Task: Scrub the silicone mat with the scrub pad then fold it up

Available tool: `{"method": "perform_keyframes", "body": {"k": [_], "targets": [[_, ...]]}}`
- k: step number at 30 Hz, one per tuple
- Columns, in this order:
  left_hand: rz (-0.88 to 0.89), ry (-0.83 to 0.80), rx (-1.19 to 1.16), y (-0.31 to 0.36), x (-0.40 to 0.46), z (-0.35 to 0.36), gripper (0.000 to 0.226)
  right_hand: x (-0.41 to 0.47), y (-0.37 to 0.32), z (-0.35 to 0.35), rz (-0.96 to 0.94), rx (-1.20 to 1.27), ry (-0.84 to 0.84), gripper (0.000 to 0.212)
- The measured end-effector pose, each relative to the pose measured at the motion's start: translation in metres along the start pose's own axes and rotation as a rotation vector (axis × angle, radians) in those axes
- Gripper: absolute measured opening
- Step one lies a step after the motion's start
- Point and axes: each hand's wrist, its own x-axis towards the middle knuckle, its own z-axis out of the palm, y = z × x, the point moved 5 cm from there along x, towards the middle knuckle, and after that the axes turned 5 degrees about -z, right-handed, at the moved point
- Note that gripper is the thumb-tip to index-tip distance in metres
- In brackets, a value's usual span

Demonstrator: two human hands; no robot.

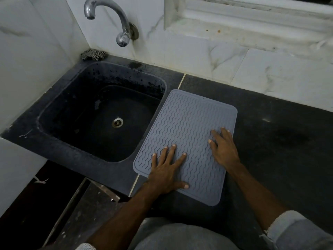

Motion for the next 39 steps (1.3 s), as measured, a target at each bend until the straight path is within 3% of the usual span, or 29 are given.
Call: {"method": "perform_keyframes", "body": {"k": [21, 25, 34, 39], "targets": [[0.002, 0.005, 0.021, -0.001, 0.002, 0.005, 0.112, -0.003, 0.008, 0.001, -0.043, 0.000, -0.069, 0.056], [0.001, 0.049, 0.004, 0.001, 0.000, 0.004, 0.112, -0.016, 0.018, -0.010, -0.076, 0.018, 0.038, 0.060], [-0.002, 0.230, -0.061, 0.039, 0.008, -0.002, 0.095, -0.049, 0.071, -0.047, 0.063, 0.016, 0.147, 0.058], [0.058, 0.324, -0.001, 0.081, 0.032, -0.042, 0.094, -0.055, 0.093, -0.087, 0.093, -0.007, 0.301, 0.057]]}}
